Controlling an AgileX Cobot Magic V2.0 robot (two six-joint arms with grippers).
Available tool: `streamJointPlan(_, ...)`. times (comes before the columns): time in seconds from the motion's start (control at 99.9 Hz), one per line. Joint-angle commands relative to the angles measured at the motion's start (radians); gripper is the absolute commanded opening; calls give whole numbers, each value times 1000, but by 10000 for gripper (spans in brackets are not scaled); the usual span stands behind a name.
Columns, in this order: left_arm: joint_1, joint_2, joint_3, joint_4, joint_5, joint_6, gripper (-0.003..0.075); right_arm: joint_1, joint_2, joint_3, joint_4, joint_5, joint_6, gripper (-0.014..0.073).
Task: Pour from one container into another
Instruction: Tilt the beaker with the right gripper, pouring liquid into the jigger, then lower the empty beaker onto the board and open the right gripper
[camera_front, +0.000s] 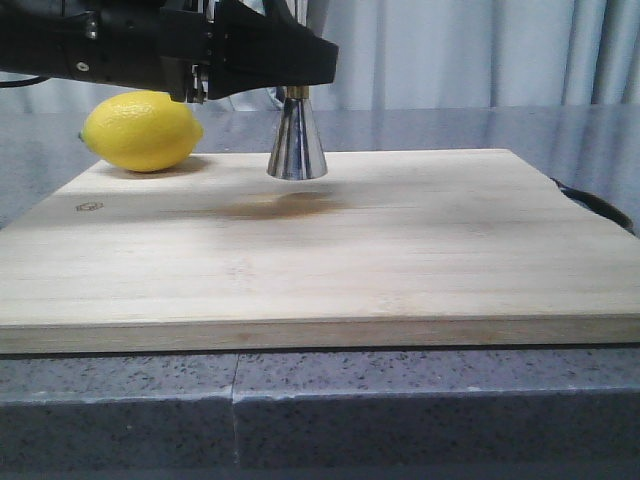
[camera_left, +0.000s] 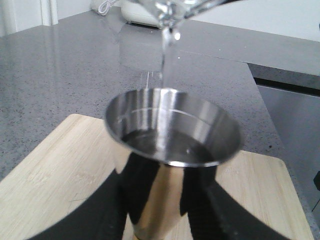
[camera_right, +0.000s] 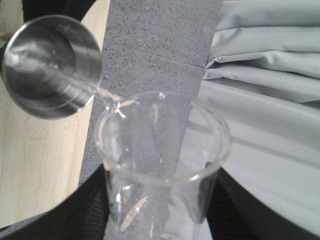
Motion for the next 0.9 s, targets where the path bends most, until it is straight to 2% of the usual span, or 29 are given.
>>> streamJointPlan(0.0, -5, -41, -29, -85, 103, -10, 238, 2, -36, -35, -52, -53, -21, 260)
streamJointPlan(0.22, -5, -41, -29, -85, 103, -10, 238, 2, -36, -35, -52, -55, 9, 260)
streamJointPlan(0.461, -5, -41, -29, -85, 103, -10, 238, -2, -36, -35, -52, -57, 351, 260)
streamJointPlan(0.621, -5, -41, -29, -85, 103, -10, 238, -18, -40, -35, -40, -55, 495, 260)
streamJointPlan(0.761, -5, -41, -29, -85, 103, -10, 238, -77, -68, -35, 45, -73, 582, 260)
streamJointPlan(0.891, -5, -41, -29, -85, 103, -10, 238, -175, -122, -13, 213, -96, 593, 260)
